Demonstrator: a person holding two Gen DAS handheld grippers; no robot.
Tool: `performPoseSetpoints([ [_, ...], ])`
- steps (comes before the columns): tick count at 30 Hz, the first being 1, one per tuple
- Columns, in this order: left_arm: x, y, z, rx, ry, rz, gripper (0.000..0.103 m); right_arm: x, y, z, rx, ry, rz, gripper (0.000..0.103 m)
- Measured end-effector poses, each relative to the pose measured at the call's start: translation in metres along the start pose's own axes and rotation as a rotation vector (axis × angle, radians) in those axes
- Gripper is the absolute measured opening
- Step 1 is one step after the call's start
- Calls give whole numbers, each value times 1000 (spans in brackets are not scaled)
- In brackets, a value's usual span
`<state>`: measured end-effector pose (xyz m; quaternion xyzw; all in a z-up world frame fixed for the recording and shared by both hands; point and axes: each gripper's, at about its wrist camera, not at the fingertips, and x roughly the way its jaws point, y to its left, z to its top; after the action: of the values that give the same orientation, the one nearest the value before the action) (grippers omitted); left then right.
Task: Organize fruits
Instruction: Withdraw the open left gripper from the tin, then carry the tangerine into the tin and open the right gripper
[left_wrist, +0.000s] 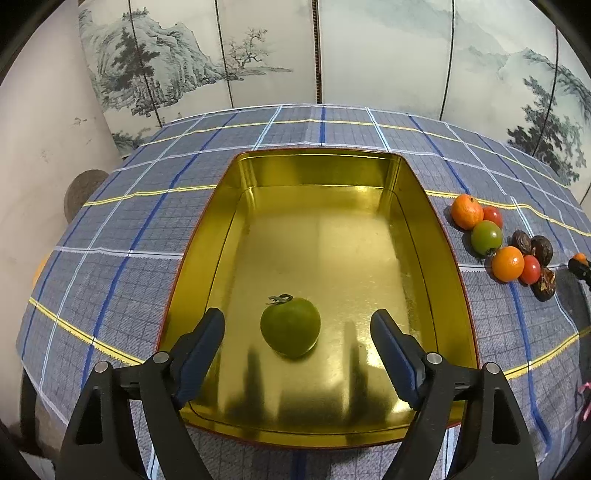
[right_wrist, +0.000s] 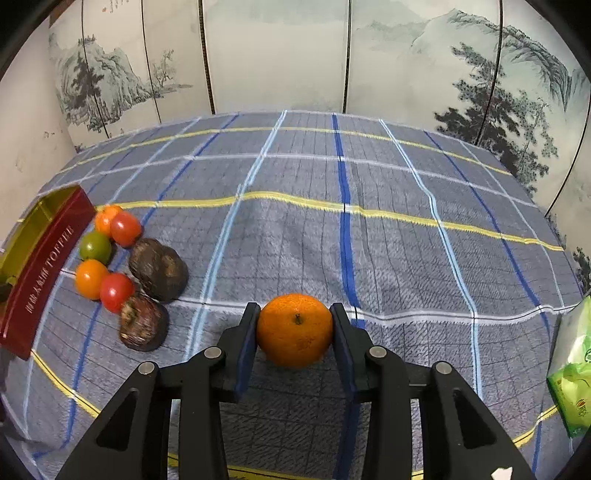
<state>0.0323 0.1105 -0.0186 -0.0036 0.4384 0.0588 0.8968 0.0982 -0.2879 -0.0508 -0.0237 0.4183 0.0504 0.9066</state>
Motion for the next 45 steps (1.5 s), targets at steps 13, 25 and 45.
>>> performPoseSetpoints([
  [13, -15, 4, -1, -32, -35, 2, 84, -44, 71, 27, -102, -78, 165, 35],
  [25, -28, 38, -6, -128, -55, 41, 87, -55, 165, 28, -235, -81, 346, 35],
  [45, -43, 110, -24, -274, -31, 149, 89, -39, 274, 24, -425, -25, 485, 35],
])
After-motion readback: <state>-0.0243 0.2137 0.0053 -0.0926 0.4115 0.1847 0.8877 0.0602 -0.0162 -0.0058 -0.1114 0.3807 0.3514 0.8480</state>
